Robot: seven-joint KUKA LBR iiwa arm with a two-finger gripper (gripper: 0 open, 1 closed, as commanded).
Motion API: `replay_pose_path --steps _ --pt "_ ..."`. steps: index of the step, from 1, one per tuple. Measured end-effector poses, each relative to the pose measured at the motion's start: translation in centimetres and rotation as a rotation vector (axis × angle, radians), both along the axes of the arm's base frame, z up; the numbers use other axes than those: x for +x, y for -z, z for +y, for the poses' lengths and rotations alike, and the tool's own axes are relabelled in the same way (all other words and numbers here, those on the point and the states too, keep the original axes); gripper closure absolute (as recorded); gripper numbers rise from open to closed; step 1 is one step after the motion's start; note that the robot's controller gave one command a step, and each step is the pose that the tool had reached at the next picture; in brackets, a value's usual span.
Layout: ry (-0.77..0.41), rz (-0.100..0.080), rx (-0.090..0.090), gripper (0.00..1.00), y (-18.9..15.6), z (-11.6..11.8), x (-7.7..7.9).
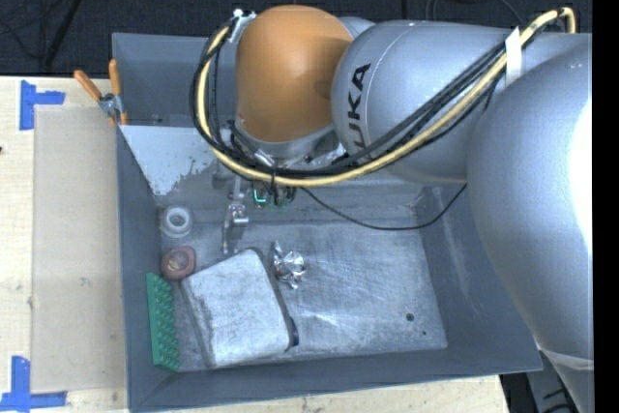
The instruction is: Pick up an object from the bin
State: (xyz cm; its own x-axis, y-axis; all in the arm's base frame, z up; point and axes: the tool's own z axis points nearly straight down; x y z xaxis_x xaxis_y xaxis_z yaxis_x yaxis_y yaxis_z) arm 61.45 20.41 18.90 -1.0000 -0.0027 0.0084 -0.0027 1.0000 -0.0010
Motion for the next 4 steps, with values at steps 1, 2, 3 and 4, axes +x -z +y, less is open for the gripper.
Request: replay_pose_path --steps 1,2,3,4 --pt "-0.129 -0.001 0.000 0.00 5.5 -5.6 -2.0" --pt "-0.053 -0.008 0.001 0.00 11.5 -12.0 -1.1" --pt "-0.055 -0.015 0.004 1.00 11.0 -11.7 -0.9" --pt "-0.402 -0.032 0.006 1.00 11.2 -12.8 -2.1"
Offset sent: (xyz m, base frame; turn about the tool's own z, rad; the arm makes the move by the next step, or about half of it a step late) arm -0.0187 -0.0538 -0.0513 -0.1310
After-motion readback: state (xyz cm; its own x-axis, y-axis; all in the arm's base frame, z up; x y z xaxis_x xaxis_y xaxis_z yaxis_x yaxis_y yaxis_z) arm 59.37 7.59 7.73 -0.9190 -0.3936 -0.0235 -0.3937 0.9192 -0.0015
